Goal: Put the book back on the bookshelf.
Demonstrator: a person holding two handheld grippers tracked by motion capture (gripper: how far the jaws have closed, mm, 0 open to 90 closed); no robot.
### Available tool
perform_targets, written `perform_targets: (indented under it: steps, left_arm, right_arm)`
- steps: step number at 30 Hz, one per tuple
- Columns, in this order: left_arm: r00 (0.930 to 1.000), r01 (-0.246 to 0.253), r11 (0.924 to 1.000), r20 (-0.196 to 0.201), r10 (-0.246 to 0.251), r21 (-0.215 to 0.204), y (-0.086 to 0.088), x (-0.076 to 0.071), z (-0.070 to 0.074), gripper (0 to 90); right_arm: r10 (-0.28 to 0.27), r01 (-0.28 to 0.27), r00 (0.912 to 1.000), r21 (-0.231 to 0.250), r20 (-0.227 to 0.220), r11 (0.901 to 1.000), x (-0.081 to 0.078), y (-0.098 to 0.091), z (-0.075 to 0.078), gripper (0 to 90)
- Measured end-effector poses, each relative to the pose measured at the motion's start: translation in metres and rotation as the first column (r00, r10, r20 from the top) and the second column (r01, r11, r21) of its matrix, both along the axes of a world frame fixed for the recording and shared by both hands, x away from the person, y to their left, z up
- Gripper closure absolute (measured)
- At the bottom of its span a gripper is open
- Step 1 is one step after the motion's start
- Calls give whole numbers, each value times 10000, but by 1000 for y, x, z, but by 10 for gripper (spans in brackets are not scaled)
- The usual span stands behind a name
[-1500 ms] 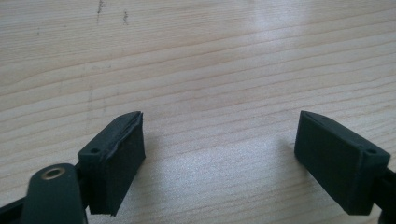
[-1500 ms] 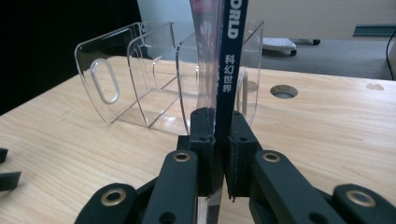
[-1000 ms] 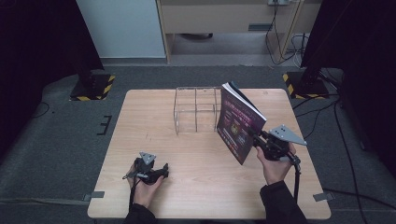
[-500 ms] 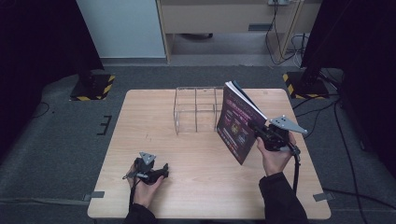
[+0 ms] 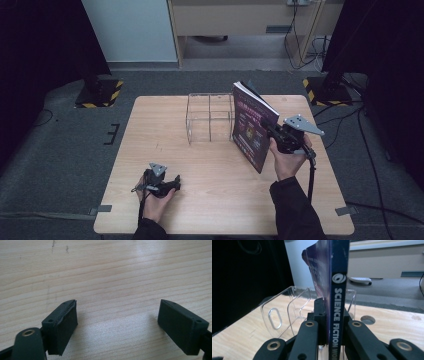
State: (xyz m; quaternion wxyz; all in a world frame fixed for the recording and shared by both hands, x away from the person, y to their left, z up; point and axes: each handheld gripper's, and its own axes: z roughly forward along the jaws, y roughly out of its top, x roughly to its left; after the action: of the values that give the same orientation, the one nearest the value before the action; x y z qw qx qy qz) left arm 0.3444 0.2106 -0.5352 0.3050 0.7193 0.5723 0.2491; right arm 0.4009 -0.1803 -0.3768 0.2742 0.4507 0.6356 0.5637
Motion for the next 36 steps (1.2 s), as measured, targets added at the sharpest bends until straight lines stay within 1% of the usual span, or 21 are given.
perform_targets:
  steps: [6,8,10,12,14,15,16,19,20,22,23,27,36]
  left_arm:
    - [10000,1,10000,0,-1,1,0,0,0,153]
    - [10000,3,10000,1,-3,10,0,0,0,153]
    - [10000,4,10000,1,-4,14,0,0,0,153]
    - [10000,3,10000,0,-3,11,0,0,0,153]
    - [10000,2,10000,2,-2,13,0,0,0,153]
    - [10000,1,10000,3,-1,9,0,0,0,153]
    - [10000,1,10000,3,-1,9,0,0,0,153]
    - [10000,2,10000,2,-2,9,0,0,0,153]
    - [10000,2,10000,1,-2,8,0,0,0,153]
    - [10000,0,10000,2,0,7,0,0,0,153]
    - [10000,1,10000,2,-1,9,0,0,0,153]
    - [10000,1,10000,3,-1,7,0,0,0,153]
    - [10000,1,10000,1,-1,7,0,0,0,153]
  right_arm:
    - [-223,221,9995,103,212,9997,14,2,7,843]
    - [-311,309,9991,72,291,9995,19,4,8,843]
    - [-360,357,9989,91,307,9993,21,5,8,843]
    - [-533,529,9977,98,412,9985,32,7,5,843]
    - [-572,567,9975,130,418,9983,34,8,4,842]
    - [-664,657,9968,173,434,9977,40,10,0,843]
    - [-664,657,9968,173,434,9977,40,10,0,843]
    - [-792,783,9957,195,480,9967,49,12,-5,842]
    - [-904,894,9948,223,465,9957,54,14,-7,843]
    - [-923,915,9946,194,482,9956,56,14,-8,842]
    - [-1016,1008,9934,172,537,9948,60,16,-11,842]
    - [-1101,1089,9924,239,553,9938,65,18,-15,842]
    - [-1301,1281,9880,290,827,9913,71,23,-18,842]
